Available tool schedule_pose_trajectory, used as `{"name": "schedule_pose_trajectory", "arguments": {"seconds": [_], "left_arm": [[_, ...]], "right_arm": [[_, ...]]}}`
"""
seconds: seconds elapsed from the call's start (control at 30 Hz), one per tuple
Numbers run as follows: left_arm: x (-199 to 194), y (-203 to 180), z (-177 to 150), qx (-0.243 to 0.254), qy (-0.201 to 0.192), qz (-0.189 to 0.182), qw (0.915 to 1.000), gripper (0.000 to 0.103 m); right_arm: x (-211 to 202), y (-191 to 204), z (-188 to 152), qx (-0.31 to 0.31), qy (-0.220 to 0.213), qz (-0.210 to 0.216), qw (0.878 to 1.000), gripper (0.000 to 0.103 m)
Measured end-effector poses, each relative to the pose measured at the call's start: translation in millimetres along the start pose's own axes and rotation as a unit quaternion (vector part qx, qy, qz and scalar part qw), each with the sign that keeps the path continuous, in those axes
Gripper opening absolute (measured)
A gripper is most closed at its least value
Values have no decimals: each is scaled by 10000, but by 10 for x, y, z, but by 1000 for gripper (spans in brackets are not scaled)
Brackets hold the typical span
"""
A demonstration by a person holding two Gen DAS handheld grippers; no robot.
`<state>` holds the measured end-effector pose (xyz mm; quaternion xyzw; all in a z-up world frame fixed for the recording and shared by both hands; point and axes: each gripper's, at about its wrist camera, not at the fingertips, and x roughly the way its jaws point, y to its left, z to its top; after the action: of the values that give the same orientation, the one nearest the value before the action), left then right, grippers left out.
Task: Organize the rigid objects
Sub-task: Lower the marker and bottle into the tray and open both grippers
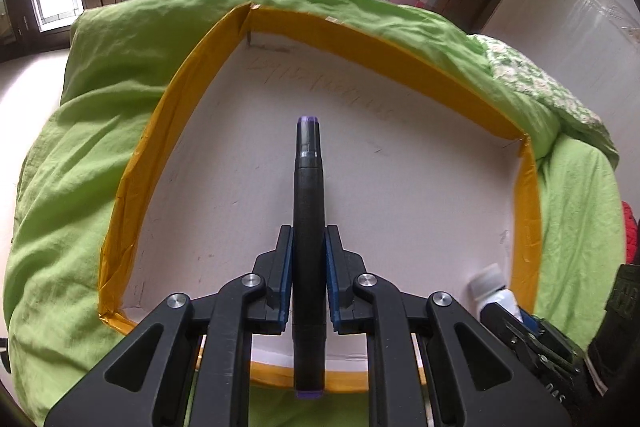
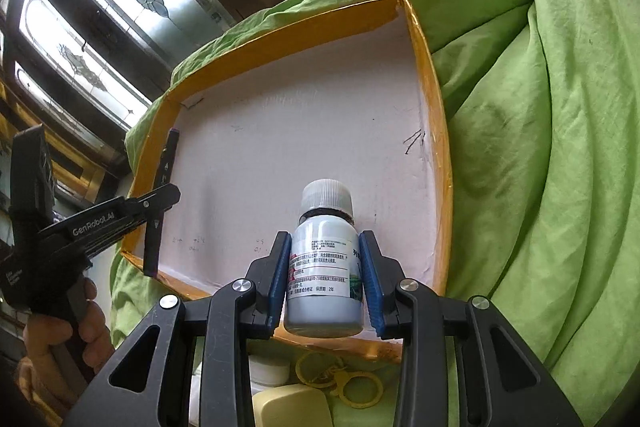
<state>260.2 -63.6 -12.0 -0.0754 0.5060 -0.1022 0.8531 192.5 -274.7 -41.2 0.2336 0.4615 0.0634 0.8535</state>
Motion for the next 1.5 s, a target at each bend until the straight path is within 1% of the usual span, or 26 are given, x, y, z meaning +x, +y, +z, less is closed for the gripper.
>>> {"name": "schedule_pose_trajectory", "arguments": {"seconds": [0.03, 0.13, 0.2, 0.27, 0.4, 0.47, 0.53, 0.63, 0.7, 0.8, 0.87, 0.97, 1.03, 1.1, 1.17, 1.3, 1.4, 1.5], "left_arm": [[27, 30, -14, 2, 189, 49, 9998, 12], [-3, 65, -74, 1, 265, 66, 9996, 12], [-48, 57, -128, 20, 382, 67, 9992, 12], [-98, 40, -213, 72, 426, 85, 9990, 12], [-177, 0, -416, 94, 415, -14, 9991, 13], [-212, -36, -451, 167, 367, -1, 9992, 12], [-244, -67, -402, 246, 208, 34, 9995, 12], [-242, -60, -198, 96, 10, -78, 9999, 12], [-192, -62, -45, 59, -123, -80, 9999, 12], [-57, -28, 122, 22, -168, 17, 9999, 12], [34, 2, 156, 18, -120, 85, 9999, 12], [115, 70, 82, 144, -64, 219, 9996, 12], [93, 90, 20, 263, -75, 284, 9992, 12], [54, 87, -44, 366, -88, 347, 9987, 12], [10, 111, -110, 375, -72, 345, 9987, 12], [-78, 162, -233, 302, -81, 326, 9990, 13], [-65, 173, -234, 259, -63, 341, 9991, 13], [-67, 164, -209, 218, -47, 321, 9992, 13]], "right_arm": [[11, 31, -3, -117, 39, -82, 9999, 31], [6, 53, -9, -288, 184, -347, 9988, 30], [-22, 23, 4, -320, 213, -676, 9970, 30], [-57, -32, 13, -296, 233, -786, 9962, 30], [-120, -125, 32, -244, 275, -1001, 9943, 30], [-163, -181, 23, -179, 313, -1022, 9941, 30], [-225, -227, 7, -75, 278, -938, 9952, 30], [-281, -288, -4, 107, 172, -627, 9978, 30], [-302, -282, -1, 143, 60, -463, 9988, 30], [-253, -241, 6, 134, -67, -332, 9993, 30], [-213, -217, 3, 94, -127, -300, 9994, 30], [-163, -151, 11, -82, -226, -465, 9986, 30], [-111, -74, 32, -227, -273, -590, 9976, 30], [-82, 13, 23, -518, -306, -800, 9950, 30], [-45, 70, 0, -751, -272, -1020, 9916, 30], [-30, 102, -44, -911, -165, -1351, 9865, 30], [-24, 120, -81, -987, -41, -1484, 9840, 30], [-29, 101, -105, -1005, -39, -1474, 9839, 31]]}}
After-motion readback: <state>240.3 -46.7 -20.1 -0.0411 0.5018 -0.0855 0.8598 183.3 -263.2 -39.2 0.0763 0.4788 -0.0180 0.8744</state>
